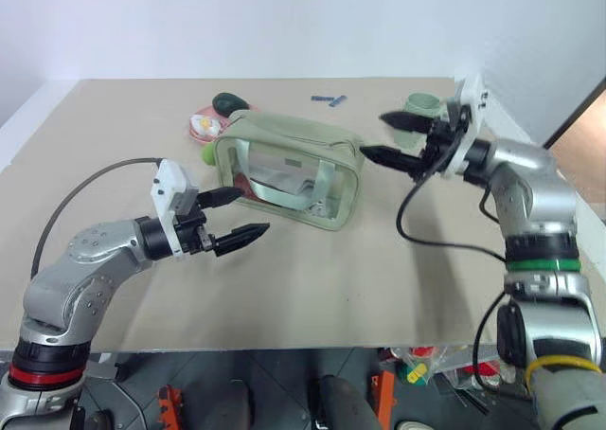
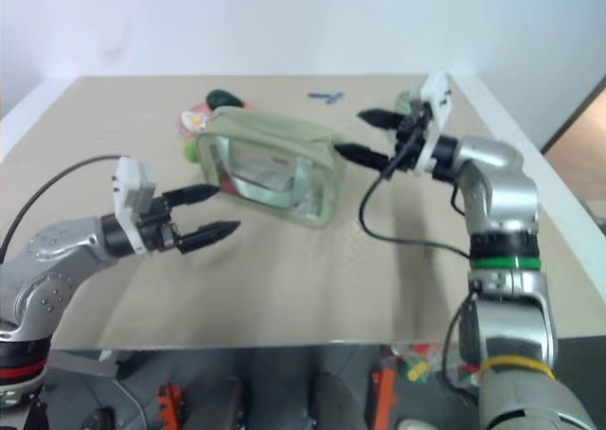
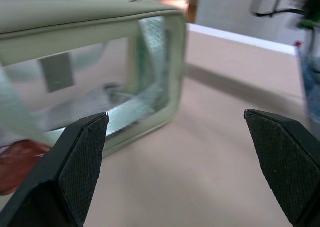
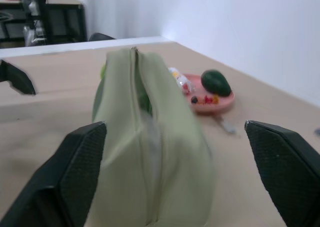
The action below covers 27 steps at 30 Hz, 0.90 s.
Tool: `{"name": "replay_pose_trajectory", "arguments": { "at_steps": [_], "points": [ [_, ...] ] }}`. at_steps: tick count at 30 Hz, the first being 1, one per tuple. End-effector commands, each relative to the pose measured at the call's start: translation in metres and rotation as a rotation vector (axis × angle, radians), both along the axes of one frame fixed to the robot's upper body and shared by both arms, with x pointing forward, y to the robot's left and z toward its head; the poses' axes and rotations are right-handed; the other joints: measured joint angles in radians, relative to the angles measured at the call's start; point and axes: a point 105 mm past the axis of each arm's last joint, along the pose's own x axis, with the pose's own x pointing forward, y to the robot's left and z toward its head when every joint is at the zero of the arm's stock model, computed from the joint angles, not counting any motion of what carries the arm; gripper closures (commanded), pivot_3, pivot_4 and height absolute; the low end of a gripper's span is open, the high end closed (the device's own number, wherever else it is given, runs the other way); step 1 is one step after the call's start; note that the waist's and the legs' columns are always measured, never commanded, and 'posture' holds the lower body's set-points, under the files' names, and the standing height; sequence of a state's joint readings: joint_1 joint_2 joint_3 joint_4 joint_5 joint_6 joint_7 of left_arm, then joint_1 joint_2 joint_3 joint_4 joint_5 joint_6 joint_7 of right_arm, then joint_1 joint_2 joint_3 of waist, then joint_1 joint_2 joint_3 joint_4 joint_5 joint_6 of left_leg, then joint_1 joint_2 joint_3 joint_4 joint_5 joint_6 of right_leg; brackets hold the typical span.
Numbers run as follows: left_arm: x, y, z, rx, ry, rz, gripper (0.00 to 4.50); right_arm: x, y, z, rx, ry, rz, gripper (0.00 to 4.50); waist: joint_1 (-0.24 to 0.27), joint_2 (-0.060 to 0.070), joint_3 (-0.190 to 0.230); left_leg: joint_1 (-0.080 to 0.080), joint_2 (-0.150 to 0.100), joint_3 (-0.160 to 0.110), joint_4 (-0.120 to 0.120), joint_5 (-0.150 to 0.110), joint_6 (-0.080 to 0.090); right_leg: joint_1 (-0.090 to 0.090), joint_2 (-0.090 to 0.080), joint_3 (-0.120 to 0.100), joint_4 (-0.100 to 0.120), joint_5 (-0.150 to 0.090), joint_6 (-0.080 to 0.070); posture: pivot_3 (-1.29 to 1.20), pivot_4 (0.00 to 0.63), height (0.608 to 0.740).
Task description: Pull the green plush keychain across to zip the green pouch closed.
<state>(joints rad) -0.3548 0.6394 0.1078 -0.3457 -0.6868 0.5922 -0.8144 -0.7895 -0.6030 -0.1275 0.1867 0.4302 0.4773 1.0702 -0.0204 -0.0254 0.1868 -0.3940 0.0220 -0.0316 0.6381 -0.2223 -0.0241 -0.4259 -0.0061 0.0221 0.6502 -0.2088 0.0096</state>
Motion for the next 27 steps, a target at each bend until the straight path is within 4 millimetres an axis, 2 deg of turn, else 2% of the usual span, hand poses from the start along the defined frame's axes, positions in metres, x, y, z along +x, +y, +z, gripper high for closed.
{"name": "replay_pose_trajectory", "arguments": {
  "at_steps": [1, 9, 13, 16, 23, 26, 27],
  "points": [
    [0.002, -0.002, 0.013, -0.006, -0.079, -0.011, 0.0, -0.025, 0.016, 0.016, 0.002, -0.075, -0.001, 0.04, -0.006, 0.0, 0.0, 0.001, 0.0, 0.001, 0.0, 0.0, 0.0, 0.0, 0.001, 0.001, 0.0, 0.0, 0.0, 0.0, 0.15, 0.74],
    [0.004, -0.004, 0.013, 0.003, -0.087, -0.026, 0.0, -0.022, 0.036, -0.002, -0.006, -0.038, -0.015, 0.04, -0.012, 0.0, 0.0, 0.003, 0.003, 0.003, 0.001, 0.001, 0.0, 0.0, 0.005, 0.003, 0.0, 0.004, -0.001, 0.0, 0.15, 0.74],
    [0.001, -0.003, 0.011, 0.007, -0.085, -0.018, 0.0, -0.013, 0.043, -0.019, -0.037, -0.02, -0.022, 0.04, -0.012, 0.0, 0.0, 0.002, 0.004, 0.003, 0.001, 0.001, 0.0, 0.0, 0.006, 0.004, 0.0, 0.004, -0.001, 0.0, 0.15, 0.74],
    [0.001, -0.002, 0.01, 0.008, -0.086, -0.008, 0.0, -0.009, 0.044, -0.025, -0.045, -0.016, -0.023, 0.8, -0.012, 0.0, 0.0, 0.002, 0.004, 0.003, 0.001, 0.001, 0.0, 0.0, 0.006, 0.003, 0.0, 0.004, -0.001, 0.0, 0.15, 0.74],
    [0.0, 0.002, 0.008, 0.01, -0.086, 0.025, 0.0, -0.005, 0.048, -0.027, -0.06, -0.034, -0.009, 3.31, -0.012, 0.0, 0.0, 0.002, 0.005, 0.003, 0.001, 0.001, 0.0, 0.0, 0.006, 0.004, -0.001, 0.004, -0.001, 0.0, 0.15, 0.74],
    [-0.001, 0.004, 0.008, 0.009, -0.085, 0.036, 0.0, -0.004, 0.052, -0.023, -0.057, -0.055, 0.009, 4.27, -0.013, 0.0, 0.0, 0.002, 0.005, 0.003, 0.001, 0.001, 0.0, 0.0, 0.007, 0.004, -0.001, 0.004, -0.001, 0.0, 0.15, 0.74],
    [-0.001, 0.004, 0.008, 0.009, -0.084, 0.039, 0.0, -0.005, 0.053, -0.021, -0.055, -0.064, 0.018, 4.46, -0.013, 0.0, 0.0, 0.002, 0.005, 0.003, 0.001, 0.001, 0.0, 0.0, 0.007, 0.004, -0.001, 0.004, -0.001, 0.0, 0.15, 0.74]
  ]
}}
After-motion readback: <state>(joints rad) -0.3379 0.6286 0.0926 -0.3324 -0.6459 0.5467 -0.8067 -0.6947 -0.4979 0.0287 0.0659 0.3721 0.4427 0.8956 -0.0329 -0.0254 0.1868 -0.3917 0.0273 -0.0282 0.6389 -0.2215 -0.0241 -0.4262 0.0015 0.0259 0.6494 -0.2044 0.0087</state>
